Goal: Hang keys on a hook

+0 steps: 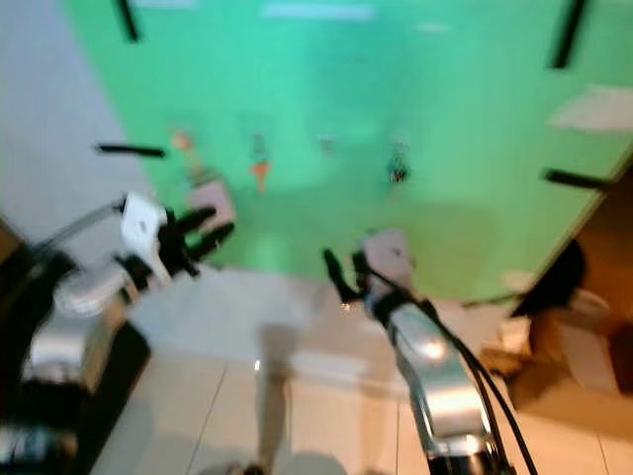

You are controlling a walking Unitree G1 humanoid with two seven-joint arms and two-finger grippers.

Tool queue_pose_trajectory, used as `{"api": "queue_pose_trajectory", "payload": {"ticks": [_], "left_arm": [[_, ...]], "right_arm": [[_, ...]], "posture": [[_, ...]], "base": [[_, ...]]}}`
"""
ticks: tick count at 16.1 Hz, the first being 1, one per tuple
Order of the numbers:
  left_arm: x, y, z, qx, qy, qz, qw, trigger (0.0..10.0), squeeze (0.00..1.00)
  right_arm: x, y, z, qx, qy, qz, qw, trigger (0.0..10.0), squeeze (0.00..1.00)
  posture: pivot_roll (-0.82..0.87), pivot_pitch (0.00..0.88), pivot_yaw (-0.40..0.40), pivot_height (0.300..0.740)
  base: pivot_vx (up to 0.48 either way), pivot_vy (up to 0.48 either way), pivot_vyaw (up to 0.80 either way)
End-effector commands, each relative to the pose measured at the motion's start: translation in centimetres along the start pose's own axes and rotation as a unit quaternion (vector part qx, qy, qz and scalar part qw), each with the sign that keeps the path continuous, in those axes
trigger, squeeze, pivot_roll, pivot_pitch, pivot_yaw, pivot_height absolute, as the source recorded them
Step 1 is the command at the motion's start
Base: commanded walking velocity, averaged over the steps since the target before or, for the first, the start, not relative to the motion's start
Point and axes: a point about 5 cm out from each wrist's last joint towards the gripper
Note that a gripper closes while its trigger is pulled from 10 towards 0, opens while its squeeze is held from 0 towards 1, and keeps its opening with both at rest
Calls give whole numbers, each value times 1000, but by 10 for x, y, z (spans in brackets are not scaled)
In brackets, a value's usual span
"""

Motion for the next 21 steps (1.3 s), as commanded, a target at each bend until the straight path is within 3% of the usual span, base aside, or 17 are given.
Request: {"api": "queue_pose_trajectory", "payload": {"ticks": [1,3,5,8,9,10,11,13,14,16,17,19,21], "left_arm": [[-5,2,-3,16,8,39,999,10000,914],[-11,7,-22,49,1,158,986,10000,961],[-19,7,-26,25,8,206,978,10000,1000],[-21,7,-28,38,21,234,971,10000,1000],[-20,10,-30,42,35,241,969,10000,992],[-16,10,-29,47,41,208,976,10000,918],[-15,10,-28,50,41,201,977,10000,886],[-8,7,-22,61,38,186,980,10000,729],[-7,7,-21,65,35,187,980,10000,729],[-6,9,-16,94,12,243,965,10000,780],[-4,7,-14,70,-1,252,965,10000,988],[-5,9,-10,73,3,220,973,10000,969],[-12,17,-18,64,39,249,966,10000,898]], "right_arm": [[0,5,-3,27,0,15,1000,10000,1000],[-2,2,-19,44,17,-8,999,10000,1000],[-4,-2,-28,82,28,-25,996,10000,1000],[-4,-23,-40,169,36,-98,980,10000,1000],[-3,-22,-40,159,41,-96,982,10000,1000],[-2,-19,-36,81,29,-78,993,10000,1000],[-2,-16,-37,73,30,-72,994,10000,1000],[-3,-14,-41,74,32,-76,994,10000,1000],[-3,-14,-41,81,32,-77,993,10000,1000],[-5,-20,-37,102,20,-88,991,10000,1000],[-3,-27,-42,118,20,-105,987,10000,1000],[1,-30,-36,113,14,-123,986,10000,1000],[2,-29,-32,97,15,-123,988,10000,1000]], "posture": [[-61,0,80,740],[-43,0,53,740],[-31,0,44,740],[-25,0,47,740],[-40,0,56,740],[-52,0,60,740],[-52,0,60,740],[-59,0,37,740],[-64,0,31,740],[-39,0,26,740],[-19,0,22,740],[-24,0,11,740],[-27,0,21,740]], "base": [[0,0,800],[0,0,800],[0,0,800],[0,0,702],[0,0,800],[0,0,800],[0,0,800],[0,0,800],[0,0,800],[0,0,800],[0,0,800],[0,0,800],[0,0,800]]}}
Point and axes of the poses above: a point about 5 cm out from each wrist's last joint towards the gripper, its own x axis pointing out of the wrist towards the gripper, its own z axis along the axis of the wrist's last joint, y = z × x, and after that the axes turned 1 degree about -x, right-handed
